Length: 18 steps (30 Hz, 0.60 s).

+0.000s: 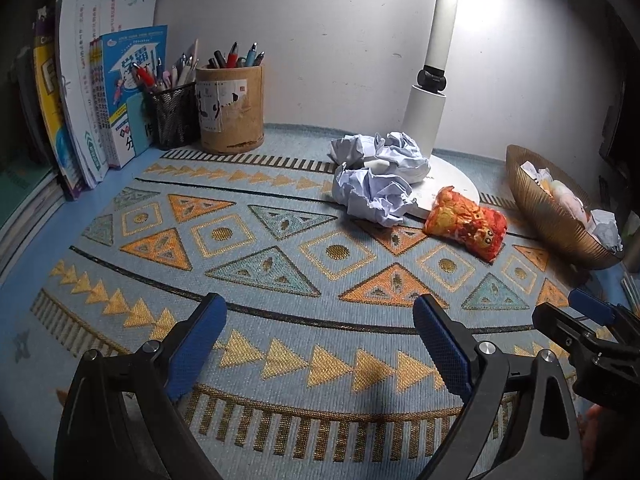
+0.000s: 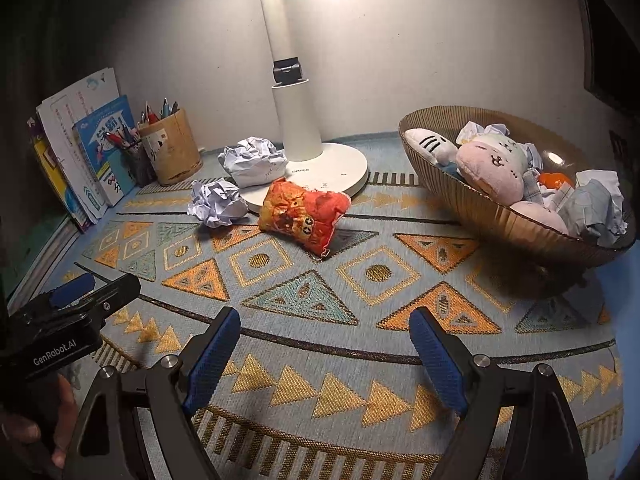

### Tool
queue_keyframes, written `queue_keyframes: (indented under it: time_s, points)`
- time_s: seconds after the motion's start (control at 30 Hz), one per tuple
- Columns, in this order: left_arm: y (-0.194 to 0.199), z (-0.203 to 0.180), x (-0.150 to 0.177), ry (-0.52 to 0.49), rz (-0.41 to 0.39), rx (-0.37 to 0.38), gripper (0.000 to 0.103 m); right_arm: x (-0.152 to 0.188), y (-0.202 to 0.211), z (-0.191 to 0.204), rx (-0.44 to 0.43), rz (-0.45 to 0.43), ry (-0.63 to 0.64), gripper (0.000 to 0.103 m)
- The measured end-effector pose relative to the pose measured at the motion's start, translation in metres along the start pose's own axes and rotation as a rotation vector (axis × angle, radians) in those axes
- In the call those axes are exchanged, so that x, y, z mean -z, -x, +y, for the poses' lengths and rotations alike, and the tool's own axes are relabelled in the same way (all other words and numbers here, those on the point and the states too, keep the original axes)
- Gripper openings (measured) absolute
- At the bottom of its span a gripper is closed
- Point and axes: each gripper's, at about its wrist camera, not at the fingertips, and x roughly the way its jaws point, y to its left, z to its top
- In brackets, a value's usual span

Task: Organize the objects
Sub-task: 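Withdraw both open tools from the bowl toward the orange-red plush pouch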

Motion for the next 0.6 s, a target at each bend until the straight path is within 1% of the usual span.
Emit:
queue_keyframes:
  time_s: [0.17,0.3,0.4,0.47,0.53,0.6]
  points:
    - [0.000,-0.001,0.000,-0.008,0.002,-0.006,0.094,0.001,0.000,0.005,0.009,-0.002,0.027,0.085]
    - [0.000,0.000,0.000,-0.003,0.002,-0.007,0.094,0.001,0.000,0.004,0.002,0.003,0.025,0.085]
    - [-0.002,0.000,-0.001,-0.003,0.011,-0.007,0.094,-0.004,-0.008,-0.004,-0.066,0.043,-0.006,0.085]
    - [-0.005,-0.001,-0.002,-0.005,0.026,0.002,0.094,-0.009,-0.015,-0.009,-0.094,0.075,-0.024,0.085]
    - [-0.009,-0.001,-0.007,-0.003,0.058,0.019,0.094,-0.018,-0.017,-0.006,-0.075,0.064,0.018,0.085]
    - [-0.017,-0.001,-0.020,0.014,0.101,0.052,0.094,-0.032,-0.016,0.006,-0.045,0.038,0.121,0.085]
